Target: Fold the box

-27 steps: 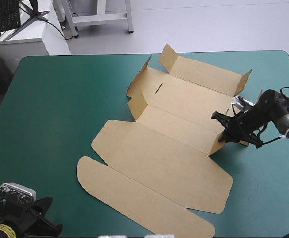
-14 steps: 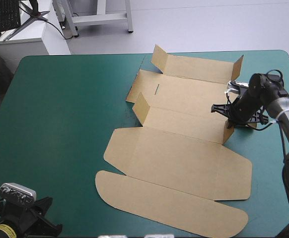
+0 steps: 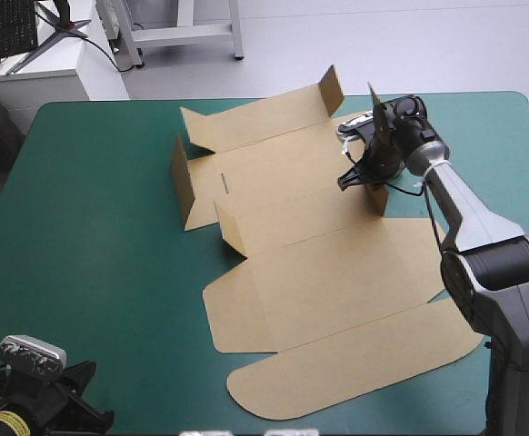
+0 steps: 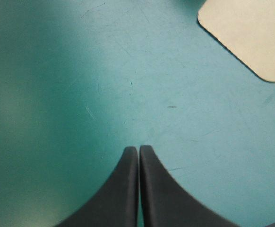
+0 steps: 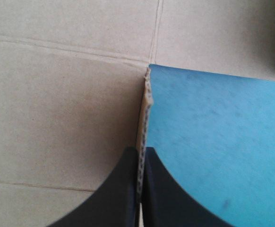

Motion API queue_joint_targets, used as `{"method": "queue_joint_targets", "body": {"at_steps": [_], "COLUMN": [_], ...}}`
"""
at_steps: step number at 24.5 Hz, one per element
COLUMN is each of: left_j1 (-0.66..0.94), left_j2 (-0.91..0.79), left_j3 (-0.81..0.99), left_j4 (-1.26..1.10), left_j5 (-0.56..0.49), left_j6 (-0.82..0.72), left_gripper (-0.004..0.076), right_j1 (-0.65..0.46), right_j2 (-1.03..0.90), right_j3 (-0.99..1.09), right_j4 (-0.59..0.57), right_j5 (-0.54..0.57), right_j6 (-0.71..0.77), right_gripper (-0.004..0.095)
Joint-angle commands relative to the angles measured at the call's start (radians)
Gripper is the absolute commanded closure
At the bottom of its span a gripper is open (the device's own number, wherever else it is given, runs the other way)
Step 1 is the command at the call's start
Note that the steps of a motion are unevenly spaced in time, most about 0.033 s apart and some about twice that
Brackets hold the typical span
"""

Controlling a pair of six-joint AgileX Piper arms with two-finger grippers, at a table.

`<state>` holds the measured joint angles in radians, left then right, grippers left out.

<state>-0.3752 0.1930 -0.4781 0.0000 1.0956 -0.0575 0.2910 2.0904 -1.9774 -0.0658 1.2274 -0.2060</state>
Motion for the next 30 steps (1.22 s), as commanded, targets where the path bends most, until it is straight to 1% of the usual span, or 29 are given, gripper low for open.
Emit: {"method": "queue_joint_targets", "body": {"at_steps": [1, 2, 6, 7, 12, 16, 22, 26, 30], "left_j1": [-0.002, -0.002, -0.002, -0.002, -0.002, -0.002, -0.002, -0.002, -0.002], "left_j2": [0.014, 0.014, 0.014, 0.014, 0.014, 0.014, 0.014, 0.014, 0.014], "left_j3": [-0.025, -0.025, -0.025, -0.025, -0.025, -0.025, -0.025, -0.025, -0.025], "left_j4": [0.0, 0.0, 0.0, 0.0, 0.0, 0.0, 0.0, 0.0, 0.0], "left_j5": [-0.062, -0.062, -0.062, -0.062, -0.062, -0.062, -0.062, -0.062, -0.062], "left_j6": [-0.006, -0.006, -0.006, -0.006, -0.006, -0.006, -0.006, -0.006, -0.006], "left_gripper": [0.0734, 0.0734, 0.0734, 0.0734, 0.0734, 0.0734, 0.0734, 0.0734, 0.0734], "right_j1": [0.031, 0.045, 0.082, 0.106, 0.214, 0.309, 0.399, 0.443, 0.461], "right_j2": [-0.025, -0.013, -0.003, -0.003, -0.003, -0.003, -0.003, -0.003, -0.003], "right_j3": [-0.065, -0.069, -0.069, -0.072, -0.111, -0.111, -0.111, -0.111, -0.111], "right_j4": [0.031, 0.038, 0.038, 0.035, 0.044, 0.045, 0.049, 0.053, 0.035], "right_j5": [-0.024, -0.024, -0.025, -0.032, -0.084, -0.095, -0.112, -0.146, -0.199], "right_j6": [-0.134, -0.203, -0.361, -0.445, -0.578, -0.643, -0.705, -0.747, -0.749], "right_gripper": [0.0921, 0.0921, 0.0921, 0.0921, 0.0921, 0.0922, 0.0922, 0.0922, 0.0922]}}
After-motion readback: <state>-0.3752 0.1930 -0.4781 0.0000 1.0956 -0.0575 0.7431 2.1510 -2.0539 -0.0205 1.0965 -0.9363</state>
